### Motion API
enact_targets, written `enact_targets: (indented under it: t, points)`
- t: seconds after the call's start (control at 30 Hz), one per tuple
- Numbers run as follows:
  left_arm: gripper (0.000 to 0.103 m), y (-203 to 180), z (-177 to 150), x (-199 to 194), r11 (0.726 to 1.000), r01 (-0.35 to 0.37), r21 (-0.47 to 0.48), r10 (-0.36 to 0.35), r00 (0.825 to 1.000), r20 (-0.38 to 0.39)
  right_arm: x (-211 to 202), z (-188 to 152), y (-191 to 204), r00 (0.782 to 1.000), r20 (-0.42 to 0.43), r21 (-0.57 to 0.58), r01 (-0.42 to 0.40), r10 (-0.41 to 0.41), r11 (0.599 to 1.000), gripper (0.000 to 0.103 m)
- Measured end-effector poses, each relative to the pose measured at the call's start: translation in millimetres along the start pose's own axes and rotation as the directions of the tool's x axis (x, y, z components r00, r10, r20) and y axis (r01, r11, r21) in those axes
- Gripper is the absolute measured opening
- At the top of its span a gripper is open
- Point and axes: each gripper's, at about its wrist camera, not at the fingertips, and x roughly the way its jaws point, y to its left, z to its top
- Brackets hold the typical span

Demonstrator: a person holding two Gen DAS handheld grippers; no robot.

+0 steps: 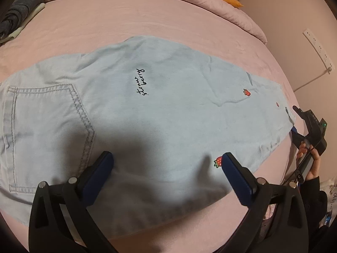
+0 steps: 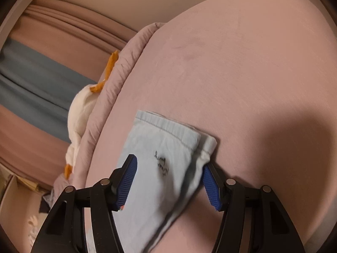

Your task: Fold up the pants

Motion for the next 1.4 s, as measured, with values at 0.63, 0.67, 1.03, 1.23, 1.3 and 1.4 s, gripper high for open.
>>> enact_targets:
  t: [0.63,0.67,1.03,1.23,1.3,1.4]
  points:
    - [0.102,4.3,1.3,-3.2,0.999,0.011,-0.047,-0.01,1.0,0.015,-7.9,-2.6,34.5,1.0,-0.02,-0.217,-0.002,-0.002,0.976,0.008]
    - [0.102,5.2,0.2,-3.2,0.999,0.016,-0.05,-0.015,1.0,0.019,-9.6,-4.6,39.7,1.0,-0.016,-0.241,0.002,-0.006,0.971,0.008]
    - [0.102,20.5,-1.1,-12.3,0.989,0.098,-0.114,-0.092,0.995,0.049,-12.8,-72.8,144.1,0.999,-0.028,-0.637,-0.004,-0.018,0.771,0.008]
    - [0.101,41.6,-2.4,-24.5,0.95,0.211,-0.232,-0.195,0.977,0.092,-18.7,-110.3,190.1,0.999,-0.036,-0.763,-0.051,0.037,0.645,0.008]
    - [0.101,44.8,-3.0,-26.1,0.936,0.239,-0.26,-0.219,0.97,0.104,-18.7,-126.3,205.1,0.995,-0.075,-0.795,-0.103,0.072,0.598,0.008]
    - [0.101,43.6,-4.0,-27.2,0.927,0.26,-0.271,-0.239,0.965,0.111,-8.2,-157.1,217.4,0.98,-0.174,-0.82,-0.196,0.093,0.538,0.008]
